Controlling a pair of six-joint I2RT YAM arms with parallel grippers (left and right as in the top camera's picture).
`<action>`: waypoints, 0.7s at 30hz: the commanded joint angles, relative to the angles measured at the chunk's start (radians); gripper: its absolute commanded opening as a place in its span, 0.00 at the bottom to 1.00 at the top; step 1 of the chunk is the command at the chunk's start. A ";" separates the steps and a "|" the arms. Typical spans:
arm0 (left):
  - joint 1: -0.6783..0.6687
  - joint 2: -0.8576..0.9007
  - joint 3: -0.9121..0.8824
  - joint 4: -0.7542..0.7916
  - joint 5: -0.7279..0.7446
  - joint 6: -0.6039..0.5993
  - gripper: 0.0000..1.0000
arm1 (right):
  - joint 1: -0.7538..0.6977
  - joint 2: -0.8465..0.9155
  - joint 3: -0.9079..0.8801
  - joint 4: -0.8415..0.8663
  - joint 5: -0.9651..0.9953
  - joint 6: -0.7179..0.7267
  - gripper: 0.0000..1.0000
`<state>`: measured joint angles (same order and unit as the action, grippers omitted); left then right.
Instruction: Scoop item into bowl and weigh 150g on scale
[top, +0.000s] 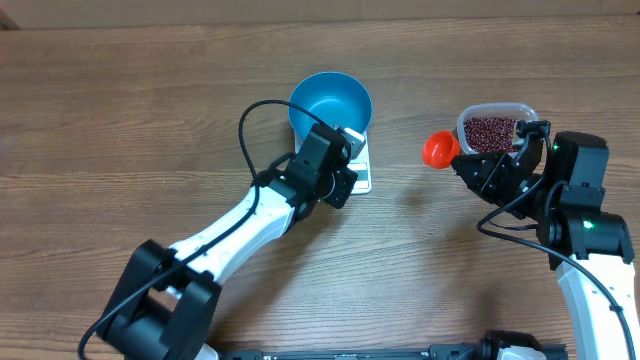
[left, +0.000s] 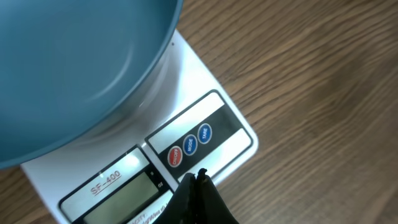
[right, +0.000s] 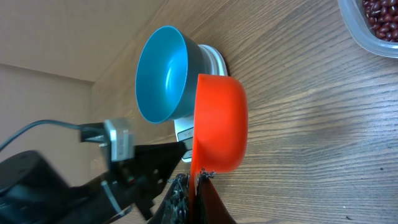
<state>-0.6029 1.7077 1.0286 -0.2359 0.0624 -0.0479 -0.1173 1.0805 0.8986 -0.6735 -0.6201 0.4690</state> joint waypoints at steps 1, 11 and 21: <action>-0.009 0.053 -0.007 0.027 -0.014 0.027 0.04 | -0.003 -0.011 0.019 0.004 0.011 -0.011 0.04; -0.009 0.119 -0.007 0.060 -0.021 0.026 0.04 | -0.003 -0.011 0.019 -0.002 0.018 -0.011 0.04; -0.009 0.164 -0.006 0.088 -0.074 0.014 0.04 | -0.003 -0.011 0.019 -0.003 0.018 -0.015 0.04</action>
<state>-0.6029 1.8576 1.0267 -0.1558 0.0219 -0.0448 -0.1173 1.0805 0.8986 -0.6788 -0.6125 0.4660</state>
